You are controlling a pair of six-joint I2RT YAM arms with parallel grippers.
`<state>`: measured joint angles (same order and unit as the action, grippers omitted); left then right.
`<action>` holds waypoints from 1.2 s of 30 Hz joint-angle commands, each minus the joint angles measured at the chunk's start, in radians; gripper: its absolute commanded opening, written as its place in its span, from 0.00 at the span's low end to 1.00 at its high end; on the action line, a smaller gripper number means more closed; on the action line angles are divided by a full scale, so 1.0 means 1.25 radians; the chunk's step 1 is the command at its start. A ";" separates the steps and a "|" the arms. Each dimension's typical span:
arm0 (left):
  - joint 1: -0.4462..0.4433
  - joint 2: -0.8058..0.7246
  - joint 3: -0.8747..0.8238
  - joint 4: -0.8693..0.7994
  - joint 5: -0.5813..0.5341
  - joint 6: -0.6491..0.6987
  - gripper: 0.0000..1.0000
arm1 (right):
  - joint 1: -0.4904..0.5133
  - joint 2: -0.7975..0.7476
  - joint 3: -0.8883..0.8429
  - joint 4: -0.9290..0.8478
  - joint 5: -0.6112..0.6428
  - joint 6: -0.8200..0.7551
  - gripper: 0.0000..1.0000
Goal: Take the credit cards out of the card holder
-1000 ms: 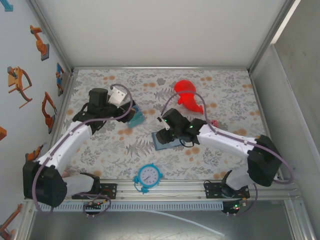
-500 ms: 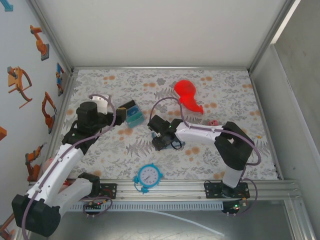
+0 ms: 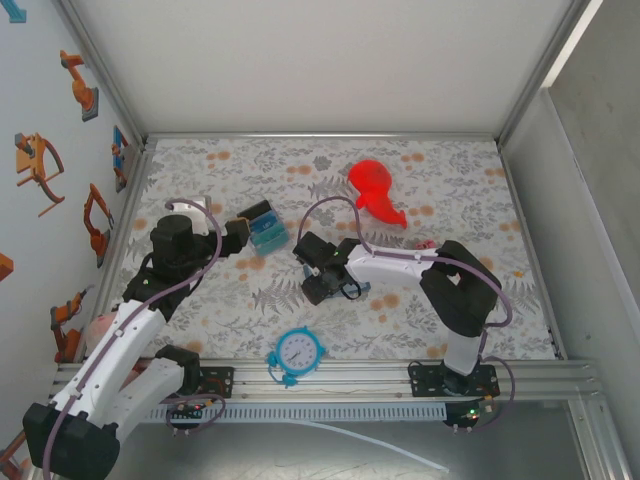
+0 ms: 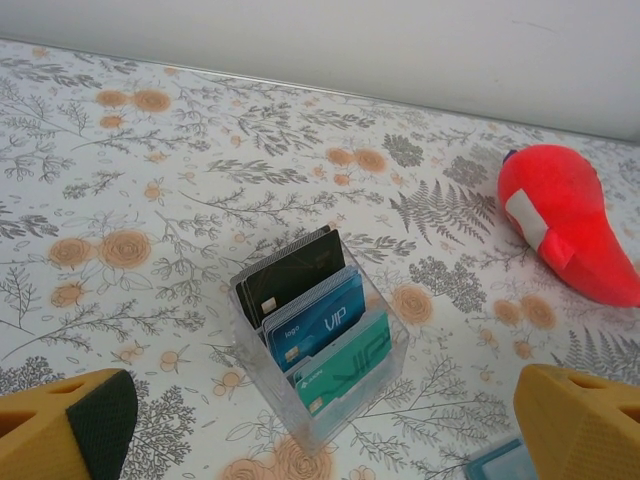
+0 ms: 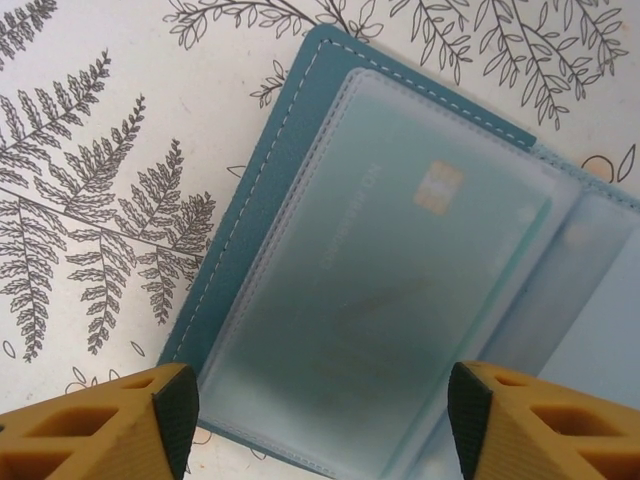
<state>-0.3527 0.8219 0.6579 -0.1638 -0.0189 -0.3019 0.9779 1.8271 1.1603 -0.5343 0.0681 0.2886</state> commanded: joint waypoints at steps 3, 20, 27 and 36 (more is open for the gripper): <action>0.003 -0.003 -0.005 0.018 -0.012 -0.041 0.97 | 0.005 0.020 0.019 0.005 -0.003 0.002 0.69; 0.001 -0.002 0.001 -0.008 -0.006 -0.010 0.97 | 0.000 0.025 -0.019 0.033 -0.011 0.001 0.63; -0.005 -0.022 0.005 -0.010 0.016 0.003 0.97 | -0.016 0.003 -0.040 0.067 -0.057 0.000 0.57; -0.042 -0.035 0.017 -0.013 0.015 0.018 0.97 | -0.043 -0.047 -0.073 0.105 -0.084 0.005 0.49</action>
<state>-0.3882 0.7944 0.6579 -0.1730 -0.0071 -0.3035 0.9302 1.8091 1.0916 -0.4183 -0.0185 0.2913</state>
